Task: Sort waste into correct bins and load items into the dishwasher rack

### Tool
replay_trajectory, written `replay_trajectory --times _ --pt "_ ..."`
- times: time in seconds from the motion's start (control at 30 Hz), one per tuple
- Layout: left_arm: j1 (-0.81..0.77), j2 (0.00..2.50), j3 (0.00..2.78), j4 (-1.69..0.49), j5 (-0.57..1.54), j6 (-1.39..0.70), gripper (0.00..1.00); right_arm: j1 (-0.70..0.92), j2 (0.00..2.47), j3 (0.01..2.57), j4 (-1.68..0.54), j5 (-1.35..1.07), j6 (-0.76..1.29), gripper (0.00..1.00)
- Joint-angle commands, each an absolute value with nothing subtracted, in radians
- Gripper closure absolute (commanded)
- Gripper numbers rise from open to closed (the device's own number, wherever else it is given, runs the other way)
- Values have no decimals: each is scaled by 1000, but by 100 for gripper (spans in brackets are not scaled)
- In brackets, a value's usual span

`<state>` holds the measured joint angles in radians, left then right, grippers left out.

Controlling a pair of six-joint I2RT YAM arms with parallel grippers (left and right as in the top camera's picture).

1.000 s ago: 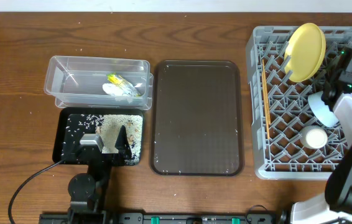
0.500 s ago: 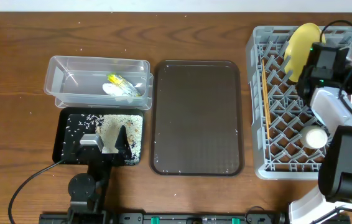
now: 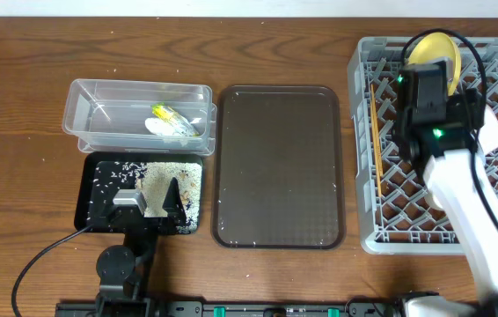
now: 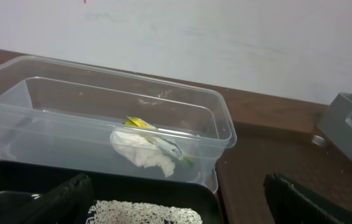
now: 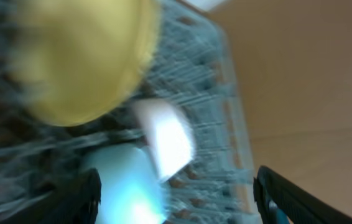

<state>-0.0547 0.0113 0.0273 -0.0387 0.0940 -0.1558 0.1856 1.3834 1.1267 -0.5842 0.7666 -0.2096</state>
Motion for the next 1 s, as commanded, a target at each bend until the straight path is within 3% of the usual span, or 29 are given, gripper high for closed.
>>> replay_trajectory --times 0.0,0.07,0.1,0.13,0.43,0.77,0.97 --pt "-51 4 4 -60 97 -142 9 271 1280 1129 -665 371 -10 23" --pt "-51 4 4 -60 97 -142 9 331 1220 1129 -714 189 -3 20" --pt "-51 4 4 -60 97 -142 9 367 1186 1129 -734 88 -4 7" --pt "-51 4 4 -60 97 -142 9 398 1158 1129 -743 13 -3 1" --pt "-51 4 4 -60 97 -142 9 643 958 1129 -679 -417 123 1" --pt "-51 4 4 -60 97 -142 9 652 868 1129 -864 -327 -70 1" --pt "-51 4 4 -60 97 -142 9 640 740 1100 -836 -109 -69 1"
